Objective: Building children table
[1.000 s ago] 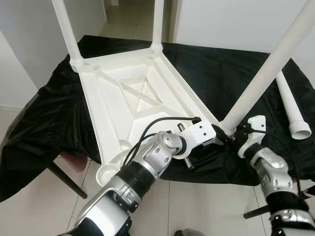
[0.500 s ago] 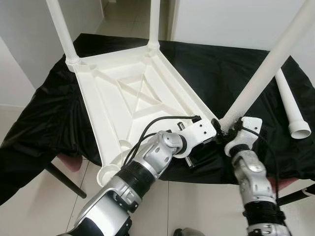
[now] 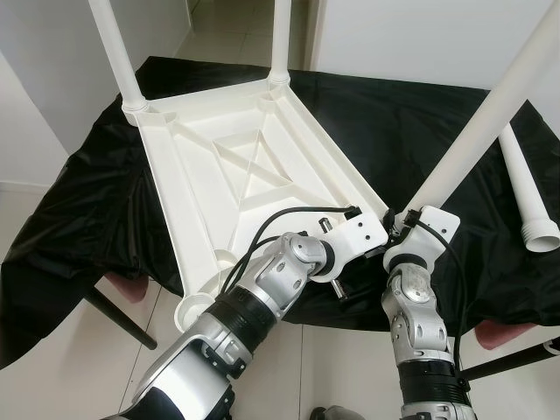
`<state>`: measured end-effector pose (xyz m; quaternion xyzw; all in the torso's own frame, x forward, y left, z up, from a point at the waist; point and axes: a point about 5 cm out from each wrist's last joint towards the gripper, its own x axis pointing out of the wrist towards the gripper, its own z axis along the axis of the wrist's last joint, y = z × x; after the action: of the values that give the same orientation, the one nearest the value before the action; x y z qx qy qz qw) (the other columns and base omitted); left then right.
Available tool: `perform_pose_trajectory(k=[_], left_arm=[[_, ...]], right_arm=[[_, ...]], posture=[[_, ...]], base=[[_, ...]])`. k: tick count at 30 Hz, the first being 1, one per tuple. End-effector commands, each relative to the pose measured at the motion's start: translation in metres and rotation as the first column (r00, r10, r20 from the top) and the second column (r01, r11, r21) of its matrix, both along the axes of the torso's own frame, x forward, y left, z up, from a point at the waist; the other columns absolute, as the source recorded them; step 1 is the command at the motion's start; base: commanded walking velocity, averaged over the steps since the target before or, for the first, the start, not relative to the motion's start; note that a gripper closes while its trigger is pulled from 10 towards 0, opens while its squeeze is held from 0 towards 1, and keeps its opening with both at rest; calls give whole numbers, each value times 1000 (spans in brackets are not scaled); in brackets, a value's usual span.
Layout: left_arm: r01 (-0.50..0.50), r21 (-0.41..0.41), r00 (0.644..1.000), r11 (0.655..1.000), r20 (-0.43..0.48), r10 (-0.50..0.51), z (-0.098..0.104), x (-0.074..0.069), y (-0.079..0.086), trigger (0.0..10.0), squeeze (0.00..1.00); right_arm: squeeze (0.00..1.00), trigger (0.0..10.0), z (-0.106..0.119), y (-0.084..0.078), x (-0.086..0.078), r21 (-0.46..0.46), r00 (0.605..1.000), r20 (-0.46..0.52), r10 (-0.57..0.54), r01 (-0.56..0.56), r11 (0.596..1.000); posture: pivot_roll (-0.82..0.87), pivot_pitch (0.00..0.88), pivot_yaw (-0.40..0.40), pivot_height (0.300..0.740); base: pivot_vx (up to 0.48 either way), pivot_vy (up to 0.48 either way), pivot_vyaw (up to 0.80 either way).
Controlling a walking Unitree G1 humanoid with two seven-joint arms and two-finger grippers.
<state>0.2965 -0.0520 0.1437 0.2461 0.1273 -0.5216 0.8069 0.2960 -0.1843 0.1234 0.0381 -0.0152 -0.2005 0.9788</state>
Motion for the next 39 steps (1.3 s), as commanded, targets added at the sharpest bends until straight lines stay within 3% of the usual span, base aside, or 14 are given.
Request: perform_pose_trajectory(k=[1, 5, 6, 7, 8, 18, 21, 22, 29, 30, 31, 35, 38, 39], left_arm=[[-59, -32, 996, 998, 61, 61, 9, 0, -8, 10000, 0], [-62, -34, 996, 998, 63, 64, 10, 1, -8, 10000, 0], [-62, -34, 996, 997, 63, 64, 10, 1, -8, 10000, 0], [-62, -34, 996, 997, 63, 64, 10, 1, -8, 10000, 0], [-63, -34, 996, 997, 63, 65, 10, 1, -8, 10000, 0], [-64, -34, 996, 997, 62, 66, 10, 0, -8, 10000, 0], [-63, -33, 996, 997, 63, 66, 9, 0, -9, 10000, 0], [-63, -34, 996, 997, 63, 65, 9, 0, -9, 10000, 0], [-59, -33, 996, 998, 64, 61, 9, -1, -10, 10000, 0], [-60, -32, 996, 998, 68, 62, 9, 0, -9, 10000, 0], [-60, -32, 996, 998, 68, 62, 9, 0, -9, 10000, 0], [-57, -31, 995, 998, 75, 59, 10, 1, -9, 10000, 0], [-55, -30, 995, 998, 76, 58, 10, 1, -10, 10000, 0], [-53, -30, 995, 998, 77, 55, 11, 1, -10, 10000, 0]], right_arm=[[0, 10000, -14, -34, -12, -33, 981, -81, -176, 174, 984], [0, 10000, -14, -33, -13, -39, 982, -79, -170, 167, 985], [200, 10000, -14, -32, -14, -37, 982, -76, -173, 171, 985], [200, 10000, -14, -32, -14, -37, 982, -76, -173, 171, 985], [1000, 10000, -13, -31, -14, -27, 984, -69, -163, 161, 987], [1000, 10000, -4, -39, -13, -34, 991, -1, -136, 136, 990], [996, 10000, 1, -45, -4, -23, 999, 35, 2, -1, 1000], [0, 10000, 3, -46, -1, -27, 996, 43, 82, -81, 996], [0, 10000, 7, -59, 6, -36, 958, 59, 282, -280, 959], [0, 10000, 11, -58, 9, -65, 914, 58, 402, -399, 915], [0, 10000, 11, -58, 9, -65, 914, 58, 402, -399, 915], [0, 10000, 10, -57, 10, -94, 810, 35, 585, -580, 809], [0, 10000, 10, -57, 10, -95, 790, 31, 612, -607, 789], [0, 10000, 9, -59, 11, -97, 759, 12, 651, -648, 756]], posture=[[-18, 45, 10, 740], [-18, 45, 8, 740], [-18, 47, 7, 740], [-18, 47, 7, 740], [-18, 47, 7, 740], [-16, 43, 4, 740], [-17, 40, 1, 740], [-16, 40, 0, 740], [-16, 29, -3, 740], [-16, 22, -1, 740], [-16, 22, -1, 740], [-19, 11, 4, 740], [-20, 10, 6, 740], [-23, 8, 9, 740]], base=[[0, 0, 0], [0, 0, 0], [0, 0, 0], [0, 0, 0], [0, 0, 0], [0, 0, 0], [0, 0, 0], [0, 0, 0], [0, 0, 0], [0, 0, 0], [0, 0, 0], [0, 0, 0], [0, 0, 0], [0, 0, 0]])
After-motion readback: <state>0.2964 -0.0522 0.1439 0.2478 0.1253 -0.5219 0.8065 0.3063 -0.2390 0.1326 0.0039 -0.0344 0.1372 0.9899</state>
